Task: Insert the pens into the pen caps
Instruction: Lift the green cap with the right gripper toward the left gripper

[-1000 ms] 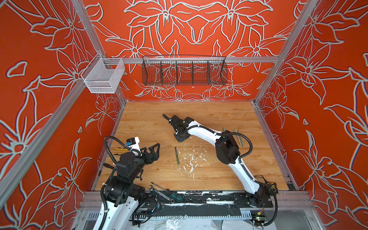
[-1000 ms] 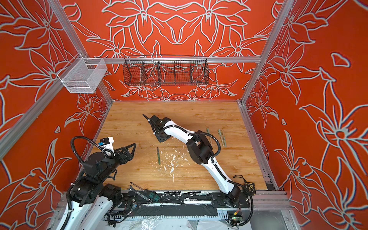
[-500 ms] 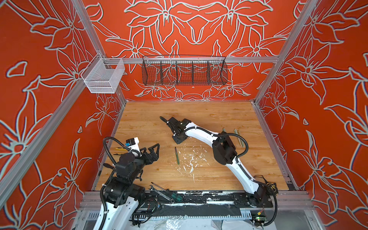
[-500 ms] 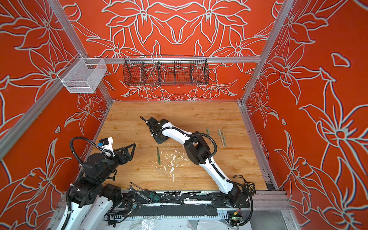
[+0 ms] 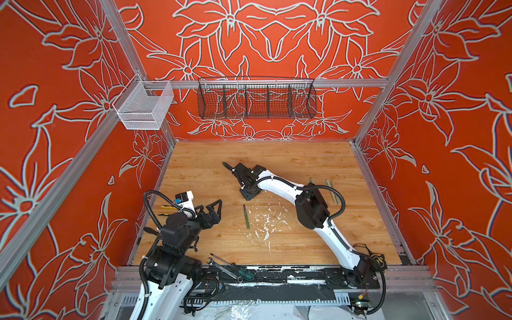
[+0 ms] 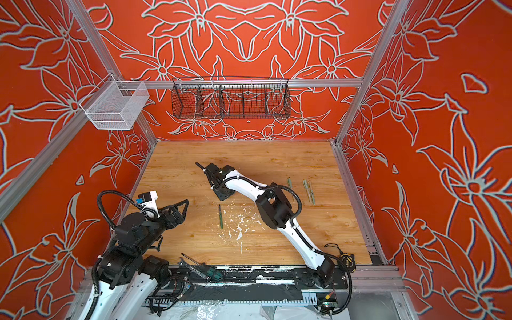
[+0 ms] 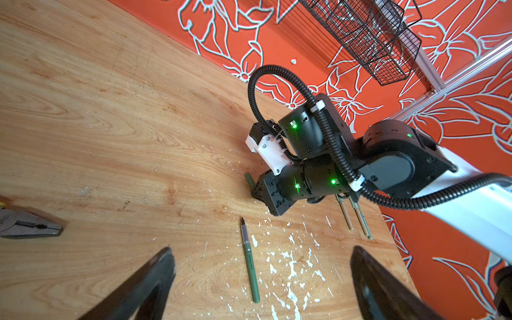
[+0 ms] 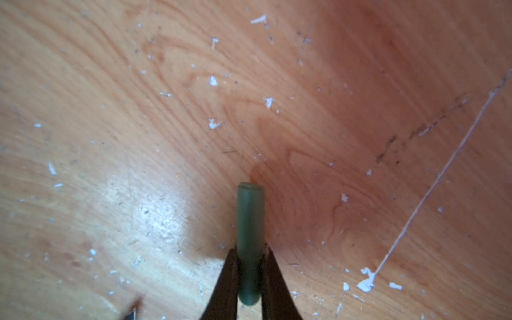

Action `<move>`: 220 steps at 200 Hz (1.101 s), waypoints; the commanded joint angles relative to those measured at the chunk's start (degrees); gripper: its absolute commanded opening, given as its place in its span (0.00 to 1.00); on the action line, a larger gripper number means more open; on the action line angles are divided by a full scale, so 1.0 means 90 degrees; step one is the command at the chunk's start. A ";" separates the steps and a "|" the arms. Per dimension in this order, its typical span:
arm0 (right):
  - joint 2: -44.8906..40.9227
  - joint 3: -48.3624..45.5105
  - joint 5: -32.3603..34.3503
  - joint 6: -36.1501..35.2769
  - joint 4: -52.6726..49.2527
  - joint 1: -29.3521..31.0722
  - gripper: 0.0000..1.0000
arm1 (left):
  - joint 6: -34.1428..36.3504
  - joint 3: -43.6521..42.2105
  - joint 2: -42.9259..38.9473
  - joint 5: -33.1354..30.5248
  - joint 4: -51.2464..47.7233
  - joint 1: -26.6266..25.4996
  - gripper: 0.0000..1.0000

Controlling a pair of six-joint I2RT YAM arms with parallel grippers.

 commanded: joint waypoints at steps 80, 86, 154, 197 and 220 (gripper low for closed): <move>-0.2577 -0.2742 -0.0914 0.0060 0.1568 0.0111 0.11 | -0.0473 -0.0698 0.0213 0.0717 0.0561 0.0048 0.97; -0.2783 -0.2979 -0.1000 0.0045 0.1744 0.0135 0.11 | -0.0476 -0.0713 0.0242 0.0772 0.0613 0.0048 0.97; -0.4386 -0.4735 -0.1675 -0.0226 0.2800 0.0718 0.11 | -0.0426 -0.0704 0.0937 0.1723 0.1379 0.0063 0.99; -0.5102 -0.5502 -0.1969 -0.0168 0.3667 0.1070 0.11 | -0.0398 -0.0660 0.1611 0.2661 0.1896 0.0068 0.81; -0.5253 -0.5603 -0.1985 -0.0109 0.3791 0.1194 0.11 | -0.0500 -0.0725 0.1820 0.2894 0.2139 0.0096 0.78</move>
